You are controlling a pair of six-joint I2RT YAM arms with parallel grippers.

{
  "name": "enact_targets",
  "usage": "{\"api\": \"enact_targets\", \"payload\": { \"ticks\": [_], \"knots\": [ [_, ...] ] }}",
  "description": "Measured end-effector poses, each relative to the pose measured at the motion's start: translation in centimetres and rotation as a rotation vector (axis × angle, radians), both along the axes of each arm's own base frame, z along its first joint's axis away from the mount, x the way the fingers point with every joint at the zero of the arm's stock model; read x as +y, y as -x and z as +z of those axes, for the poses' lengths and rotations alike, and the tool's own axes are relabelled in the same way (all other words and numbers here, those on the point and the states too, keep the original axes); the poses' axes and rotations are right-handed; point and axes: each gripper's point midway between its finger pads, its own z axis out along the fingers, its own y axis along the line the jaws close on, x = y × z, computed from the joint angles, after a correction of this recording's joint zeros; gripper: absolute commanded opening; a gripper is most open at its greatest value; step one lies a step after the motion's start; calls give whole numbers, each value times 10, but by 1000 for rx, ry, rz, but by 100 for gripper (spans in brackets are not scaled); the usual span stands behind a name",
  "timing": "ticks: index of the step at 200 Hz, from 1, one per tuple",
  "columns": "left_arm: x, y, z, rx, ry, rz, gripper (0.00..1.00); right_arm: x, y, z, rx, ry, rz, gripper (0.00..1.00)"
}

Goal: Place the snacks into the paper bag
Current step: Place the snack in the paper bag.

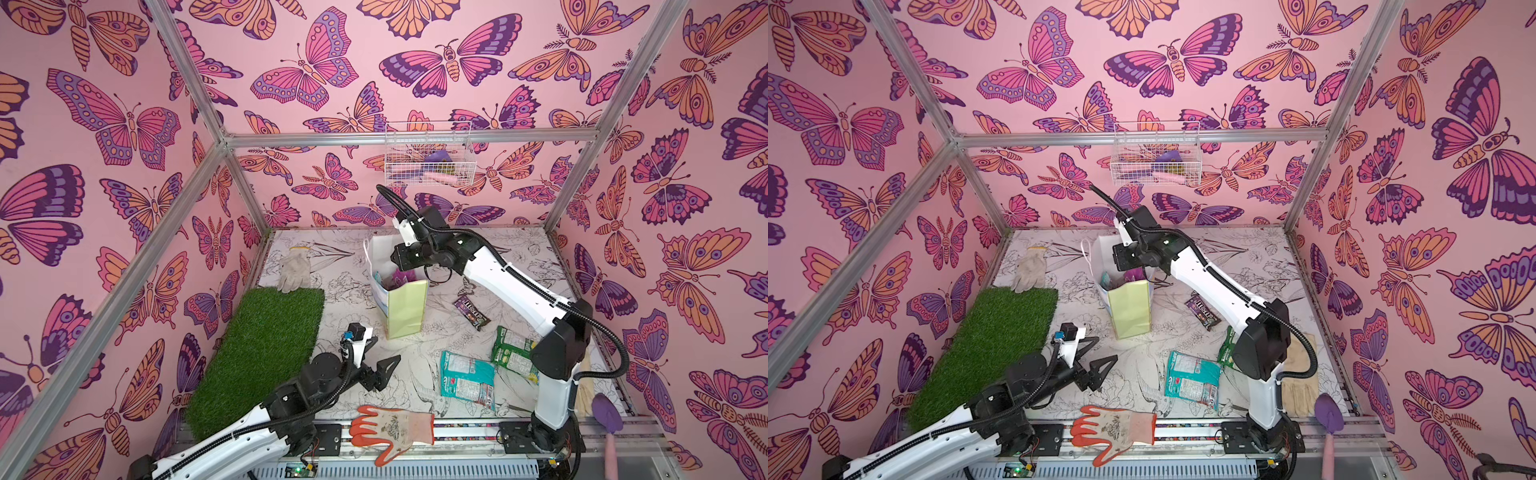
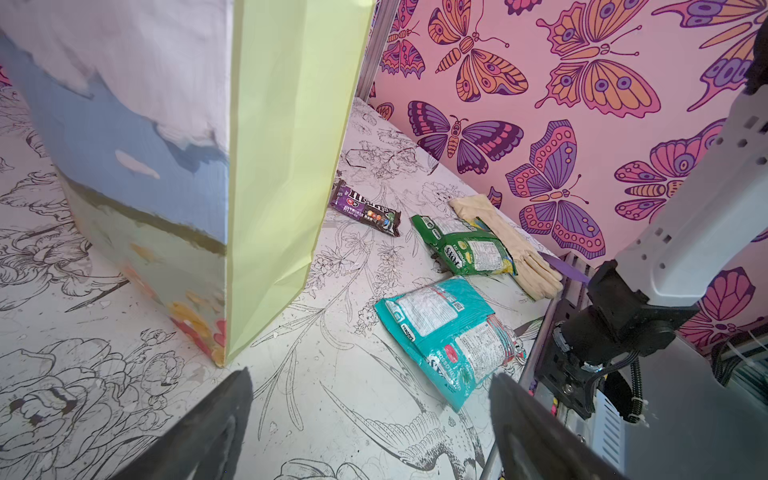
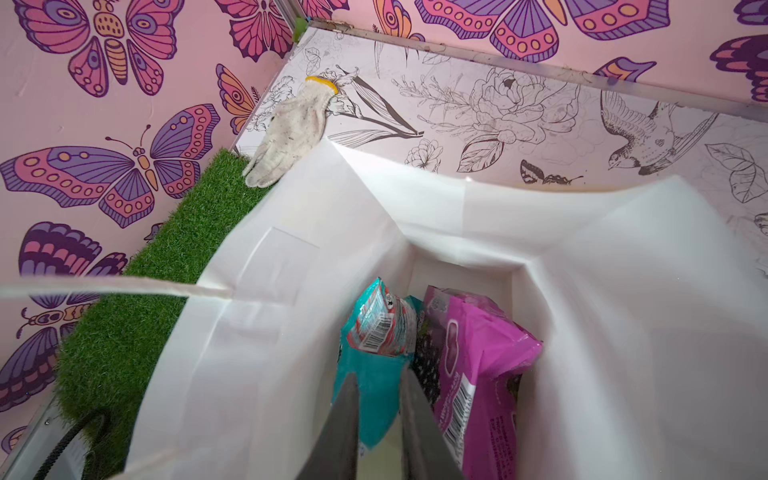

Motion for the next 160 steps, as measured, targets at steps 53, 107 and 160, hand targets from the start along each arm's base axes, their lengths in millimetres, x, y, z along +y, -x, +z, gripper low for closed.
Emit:
{"api": "enact_targets", "payload": {
  "ticks": [53,107,160],
  "knots": [
    [-1,-1,-5,13,-18,-1,90,-2,5,21,-33,-11,-3,46],
    [-17,0,-15,53,-94,-36,90,-35,30,90,-148,-82,-35,73],
    [-27,-1,-17,65,-121,-57,90,-74,62,142,-259,-147,-74,85]
  ]
}}
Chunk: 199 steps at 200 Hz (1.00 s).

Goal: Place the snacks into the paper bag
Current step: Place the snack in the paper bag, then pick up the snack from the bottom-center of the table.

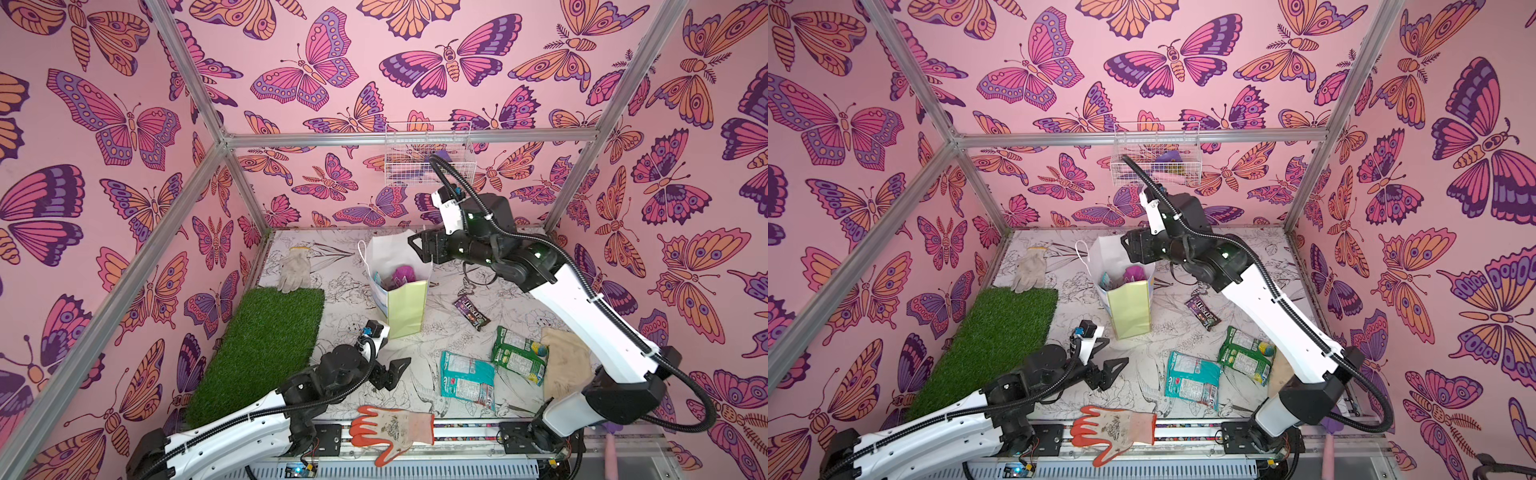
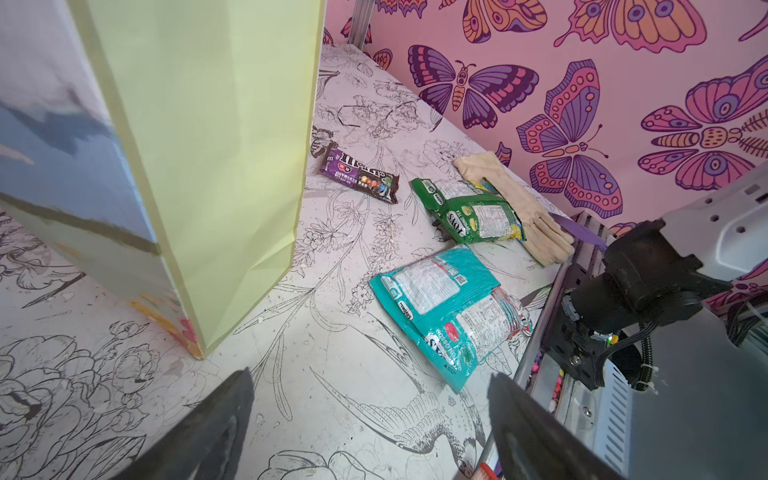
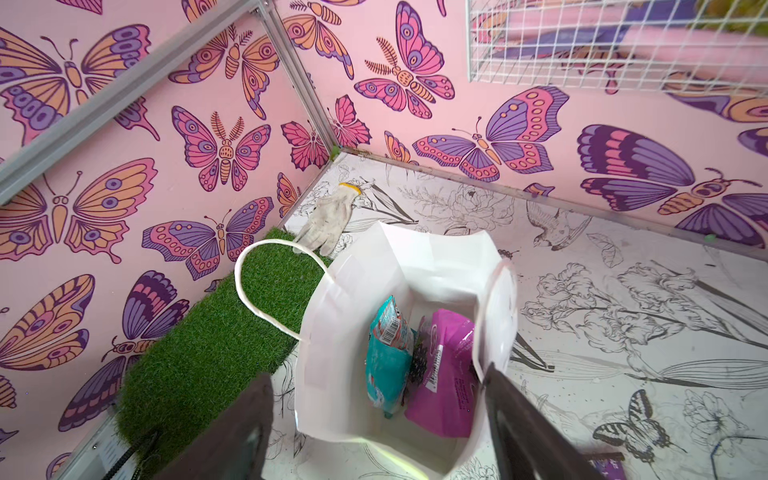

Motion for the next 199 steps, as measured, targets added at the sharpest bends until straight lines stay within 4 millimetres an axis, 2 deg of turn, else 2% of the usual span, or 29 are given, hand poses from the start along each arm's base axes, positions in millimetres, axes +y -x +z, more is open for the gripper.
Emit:
{"api": "enact_targets", "payload": {
  "ticks": [36,93,134,164,199],
  "knots": [
    [-7,-4,-12,30,-25,2,90,-19,8,-5,-16,21,-42,100],
    [-31,-7,-36,111,-55,-28,90,-47,12,-34,-17,100,-125,99],
    [-56,-8,-51,180,-57,-69,90,-76,18,-48,-24,125,-191,99],
    [-66,-4,-72,257,-79,-92,90,-97,20,-57,-22,137,-238,99],
    [-76,2,-95,351,-102,-115,91,-113,19,-72,-3,153,-274,99]
  ]
}}
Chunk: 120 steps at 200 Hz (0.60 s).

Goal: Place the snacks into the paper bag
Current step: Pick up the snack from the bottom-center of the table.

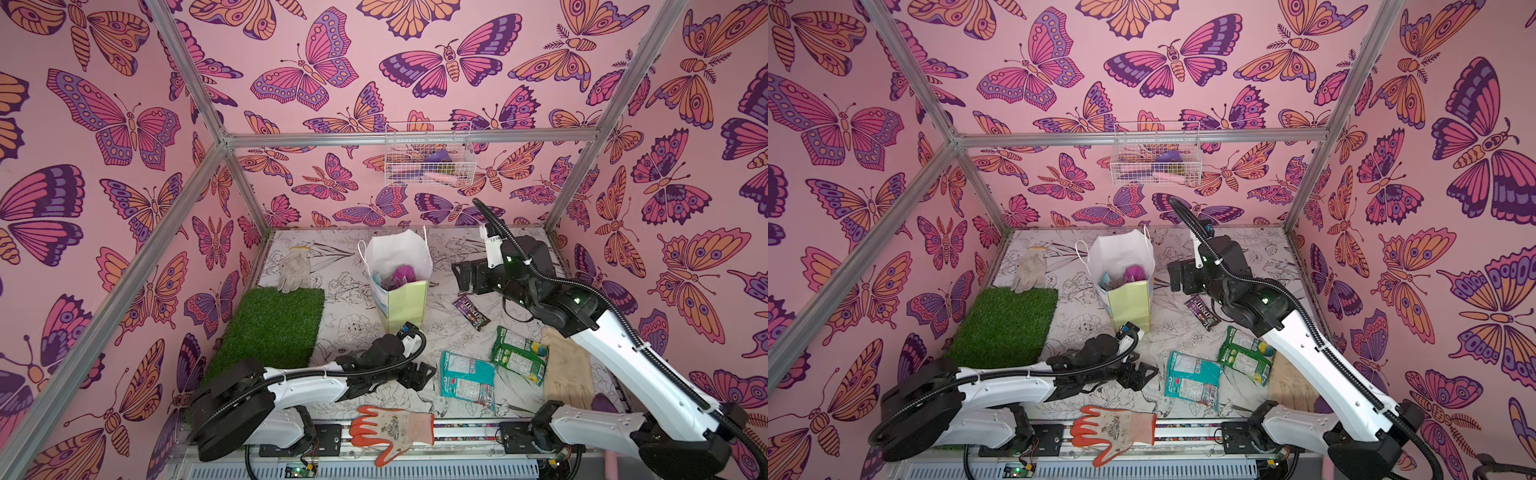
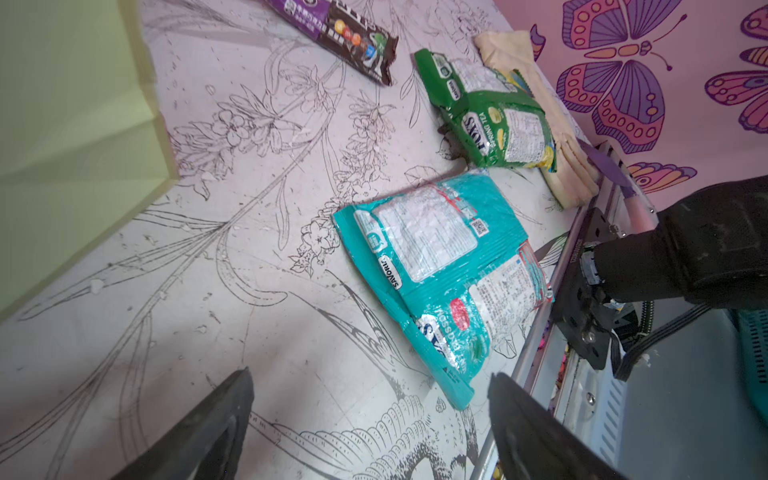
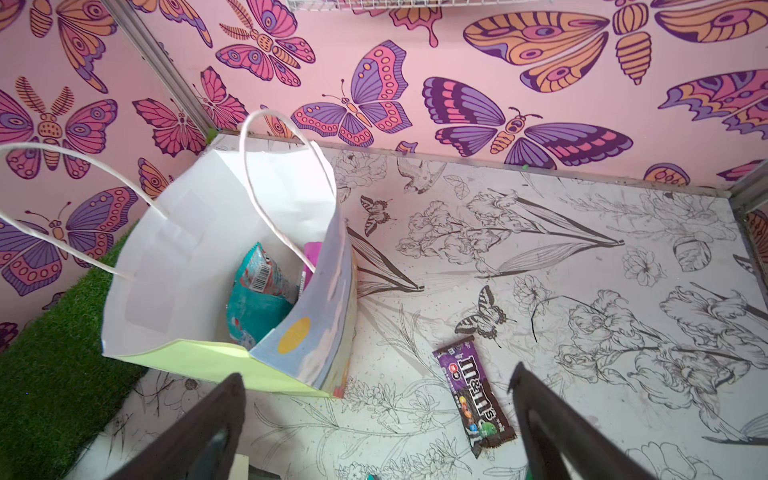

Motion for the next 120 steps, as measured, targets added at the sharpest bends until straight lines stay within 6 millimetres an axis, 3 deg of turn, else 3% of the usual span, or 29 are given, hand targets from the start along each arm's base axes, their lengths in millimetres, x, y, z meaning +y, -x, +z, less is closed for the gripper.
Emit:
{"api": "enact_targets", "payload": {
  "ticks": [72,120],
  "knots": [
    [-34,23,-21,105,-19,-94,90,-17,2,-6,-2,-3,-38,99],
    [-46,33,-32,162,-28,-127,87,-27,4,-3,-16,-14,-57,99]
  ]
}}
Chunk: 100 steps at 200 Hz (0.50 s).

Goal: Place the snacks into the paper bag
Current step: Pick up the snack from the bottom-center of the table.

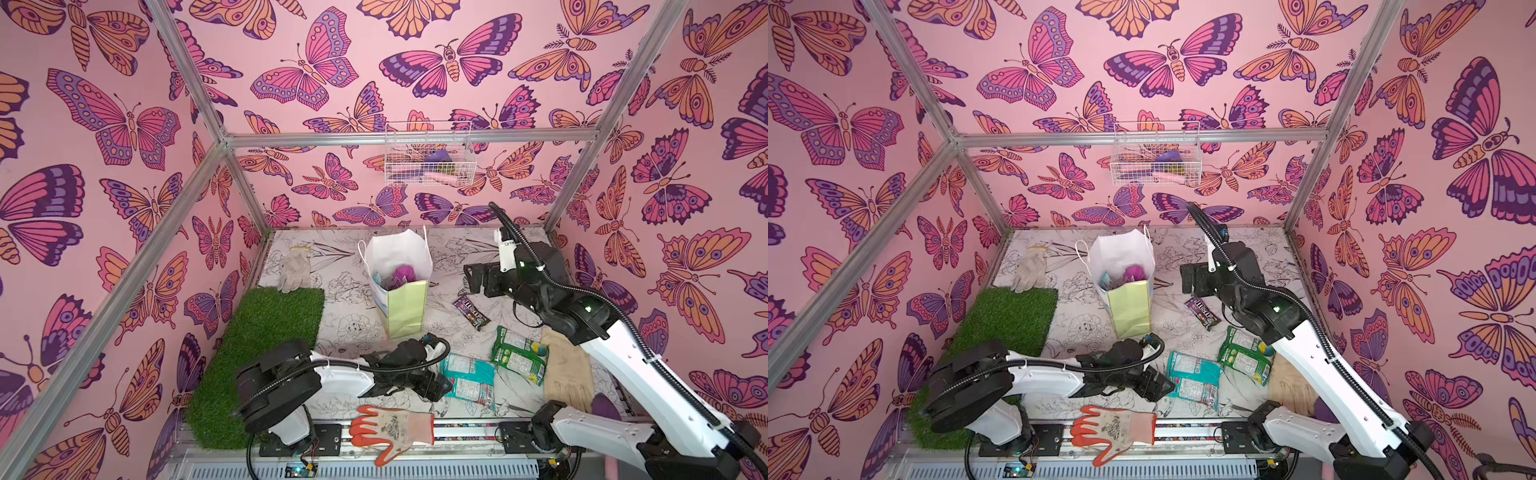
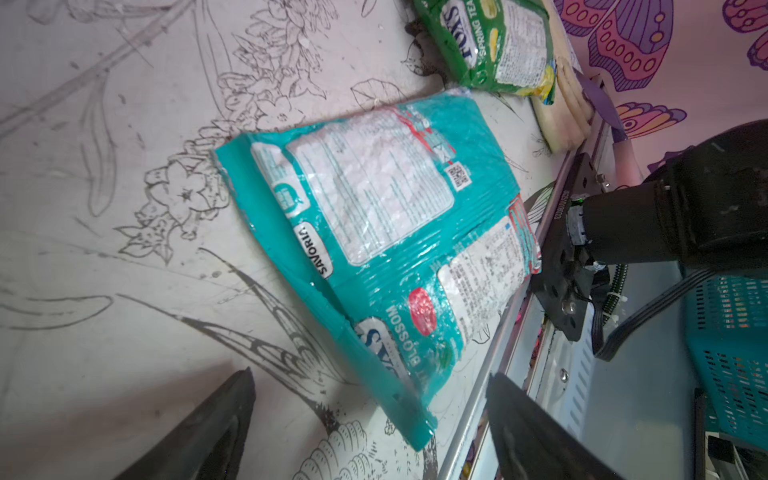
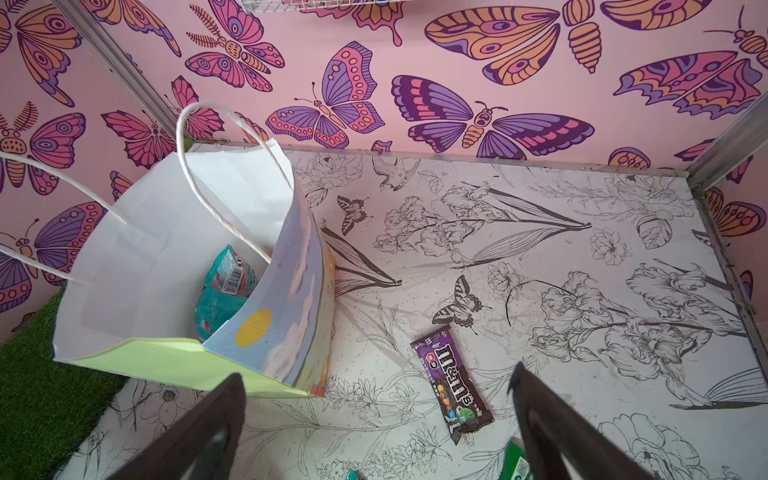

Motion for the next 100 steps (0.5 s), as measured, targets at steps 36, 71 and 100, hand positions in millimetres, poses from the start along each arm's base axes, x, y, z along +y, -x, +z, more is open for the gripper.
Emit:
{"api": "enact_targets", "payload": {
  "ticks": [36,71,100],
  "knots": [
    [-6,7,-1,28,13,-19,85,-4,2,3,-8,-7,-6,99],
    [-11,13,-1,47,24,-33,82,-6,2,1,-6,-12,-14,99],
    [-18,18,-2,67,39,-54,80,-7,3,-2,0,-13,-17,99]
  ]
}}
